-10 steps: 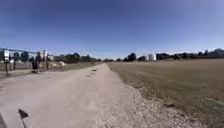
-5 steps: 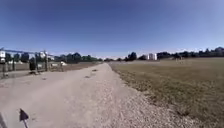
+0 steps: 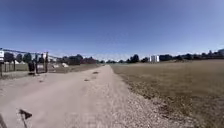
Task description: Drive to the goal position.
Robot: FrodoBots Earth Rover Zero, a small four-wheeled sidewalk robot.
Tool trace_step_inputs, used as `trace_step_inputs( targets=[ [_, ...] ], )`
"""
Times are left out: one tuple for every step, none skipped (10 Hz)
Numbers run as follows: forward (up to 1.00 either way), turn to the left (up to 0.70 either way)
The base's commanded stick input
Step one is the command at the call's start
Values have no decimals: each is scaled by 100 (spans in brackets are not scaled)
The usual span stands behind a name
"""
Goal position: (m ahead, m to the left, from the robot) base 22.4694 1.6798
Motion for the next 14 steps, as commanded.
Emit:
trace_step_inputs(
  targets=[
    [69,3],
    [69,3],
    [69,3],
    [69,3],
    [69,3],
    [69,3],
    [69,3],
    [69,3],
    [69,3],
    [69,3],
    [69,3],
    [69,3],
    [69,3],
    [69,3]
  ],
)
